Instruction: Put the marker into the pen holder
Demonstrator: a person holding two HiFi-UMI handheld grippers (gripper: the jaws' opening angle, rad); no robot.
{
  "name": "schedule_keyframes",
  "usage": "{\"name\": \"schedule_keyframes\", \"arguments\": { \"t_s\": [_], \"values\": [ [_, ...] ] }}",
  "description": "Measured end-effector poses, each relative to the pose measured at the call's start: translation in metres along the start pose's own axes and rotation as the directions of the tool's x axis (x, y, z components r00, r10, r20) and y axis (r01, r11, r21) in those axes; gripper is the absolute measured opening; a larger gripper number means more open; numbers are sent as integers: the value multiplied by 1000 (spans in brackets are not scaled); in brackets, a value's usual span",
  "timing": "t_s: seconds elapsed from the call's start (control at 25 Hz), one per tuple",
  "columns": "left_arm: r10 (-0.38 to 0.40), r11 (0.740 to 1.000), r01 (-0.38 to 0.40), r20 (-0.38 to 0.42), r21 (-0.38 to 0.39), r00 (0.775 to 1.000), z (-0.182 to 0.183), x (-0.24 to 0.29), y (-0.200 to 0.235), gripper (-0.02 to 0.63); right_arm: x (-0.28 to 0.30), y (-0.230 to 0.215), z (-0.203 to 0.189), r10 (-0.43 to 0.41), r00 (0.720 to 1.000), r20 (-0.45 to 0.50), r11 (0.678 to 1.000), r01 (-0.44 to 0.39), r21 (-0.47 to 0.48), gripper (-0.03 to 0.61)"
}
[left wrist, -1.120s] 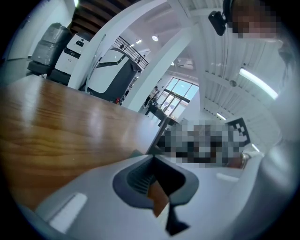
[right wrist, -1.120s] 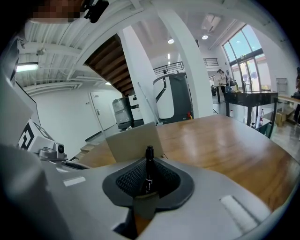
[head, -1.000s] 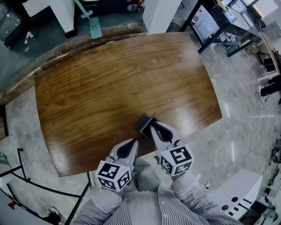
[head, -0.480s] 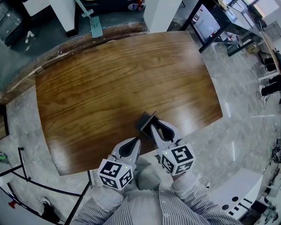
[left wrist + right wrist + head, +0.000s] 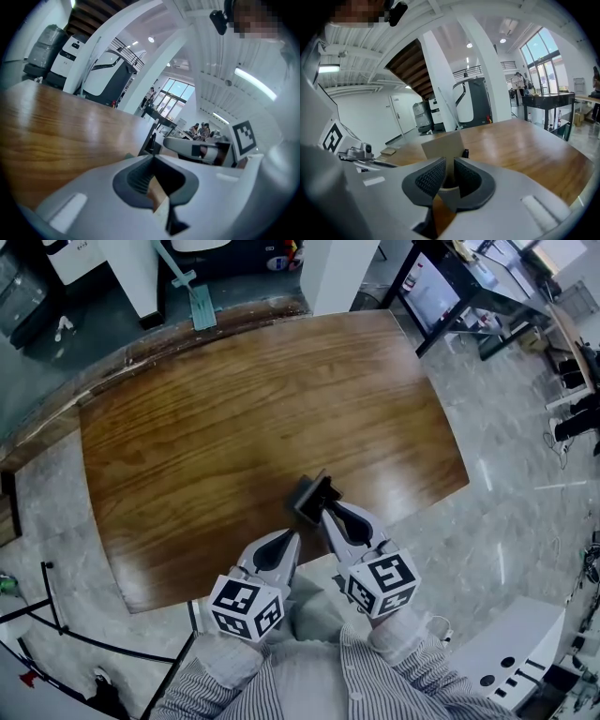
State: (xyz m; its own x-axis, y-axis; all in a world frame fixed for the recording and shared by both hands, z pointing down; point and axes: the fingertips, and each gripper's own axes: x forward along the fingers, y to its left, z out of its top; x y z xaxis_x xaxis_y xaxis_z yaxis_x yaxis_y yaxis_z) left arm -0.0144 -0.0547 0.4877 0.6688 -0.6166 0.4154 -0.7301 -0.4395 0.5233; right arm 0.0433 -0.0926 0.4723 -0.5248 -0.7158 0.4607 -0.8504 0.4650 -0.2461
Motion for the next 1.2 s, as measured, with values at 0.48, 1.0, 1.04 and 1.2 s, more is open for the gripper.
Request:
{"name": "schedule_keyframes", "arguments": {
  "t_s": [0.48, 1.0, 1.04, 1.2],
  "values": [
    [-1, 996, -2, 30, 89, 1000, 17, -23, -30, 8, -51, 42, 3, 92, 993, 69, 995, -95, 35, 0],
    [-19, 986, 22, -21, 166, 1000, 6, -36, -49, 8, -70, 55, 0, 89, 994, 64, 996, -88, -30, 0],
    [-17, 986, 21, -24, 165, 1000, 6, -36, -48, 8, -70, 55, 0, 88, 994, 61, 996, -86, -33, 0],
    [-15, 987, 19, -24, 160, 1000, 7, -35, -46, 8, -71, 55, 0, 88, 995, 49, 995, -86, -47, -2]
  ]
}}
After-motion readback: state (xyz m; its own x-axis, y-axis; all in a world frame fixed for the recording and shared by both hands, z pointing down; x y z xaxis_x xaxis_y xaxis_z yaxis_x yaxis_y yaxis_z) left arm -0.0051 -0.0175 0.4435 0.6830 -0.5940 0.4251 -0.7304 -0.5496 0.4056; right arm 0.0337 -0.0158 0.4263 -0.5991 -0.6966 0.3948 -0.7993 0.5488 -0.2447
